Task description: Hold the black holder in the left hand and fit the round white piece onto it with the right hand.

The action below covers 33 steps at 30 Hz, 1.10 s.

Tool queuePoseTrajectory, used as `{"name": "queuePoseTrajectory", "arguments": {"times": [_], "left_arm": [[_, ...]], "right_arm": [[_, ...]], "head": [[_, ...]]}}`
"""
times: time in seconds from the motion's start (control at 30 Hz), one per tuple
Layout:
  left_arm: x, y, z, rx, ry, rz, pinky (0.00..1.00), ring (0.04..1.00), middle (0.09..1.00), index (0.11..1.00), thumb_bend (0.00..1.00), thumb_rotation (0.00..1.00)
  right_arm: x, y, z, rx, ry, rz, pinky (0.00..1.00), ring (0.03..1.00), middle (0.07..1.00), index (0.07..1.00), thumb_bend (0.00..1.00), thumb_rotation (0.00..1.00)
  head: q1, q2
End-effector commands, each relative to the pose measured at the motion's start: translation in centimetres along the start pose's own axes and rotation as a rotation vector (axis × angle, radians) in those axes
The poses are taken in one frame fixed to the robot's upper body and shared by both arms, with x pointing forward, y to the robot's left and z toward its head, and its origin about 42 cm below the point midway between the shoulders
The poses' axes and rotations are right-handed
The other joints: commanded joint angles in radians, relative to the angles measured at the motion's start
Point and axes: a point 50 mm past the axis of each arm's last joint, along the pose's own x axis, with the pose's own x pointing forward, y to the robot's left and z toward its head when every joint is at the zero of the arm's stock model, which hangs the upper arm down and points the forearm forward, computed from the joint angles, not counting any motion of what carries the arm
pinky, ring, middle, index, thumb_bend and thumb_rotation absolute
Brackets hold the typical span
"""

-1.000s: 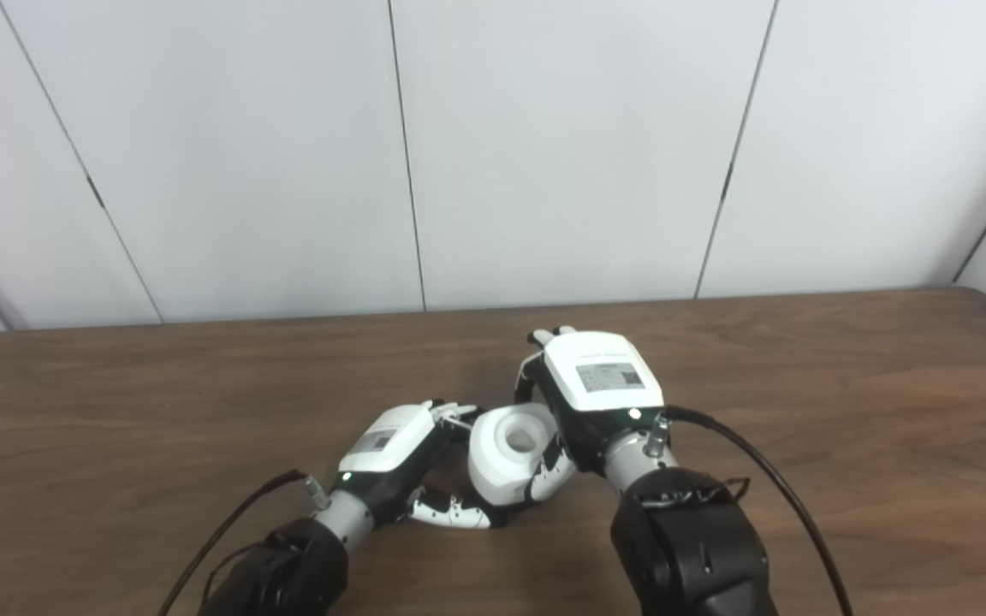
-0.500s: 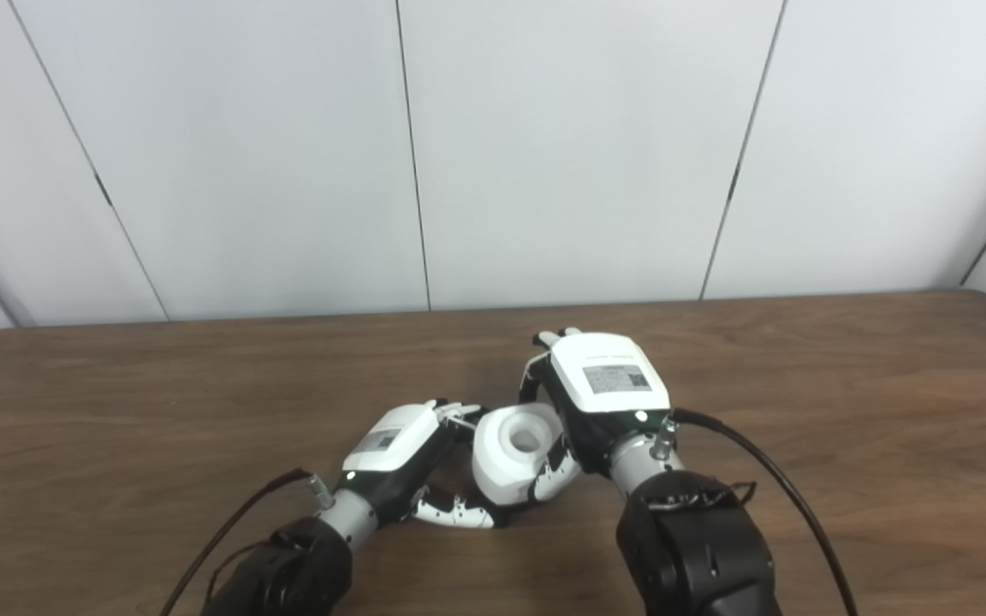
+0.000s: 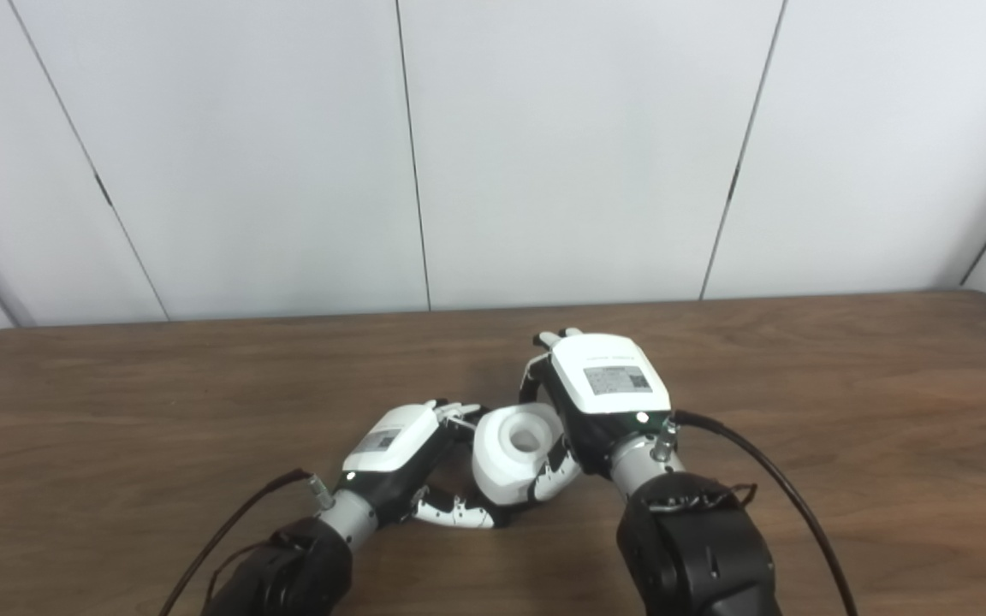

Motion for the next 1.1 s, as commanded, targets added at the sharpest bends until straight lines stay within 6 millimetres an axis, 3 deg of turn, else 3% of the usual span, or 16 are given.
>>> {"name": "queuePoseTrajectory", "arguments": {"times": [0.0,1.07], "left_arm": [[0.12,-1.06,0.63,0.005,-0.027,-0.044,0.98,0.920,0.897,0.481,0.51,0.05],[0.17,-1.14,0.53,0.002,-0.027,-0.043,0.98,0.919,0.895,0.481,0.51,0.05]], "right_arm": [[0.39,0.55,-0.04,-0.009,0.002,0.026,0.62,0.940,0.907,0.490,0.52,0.14],[0.32,0.55,-0.19,-0.013,-0.004,0.031,0.60,0.934,0.912,0.493,0.51,0.16]], "head": [[0.001,0.000],[0.007,-0.006]]}}
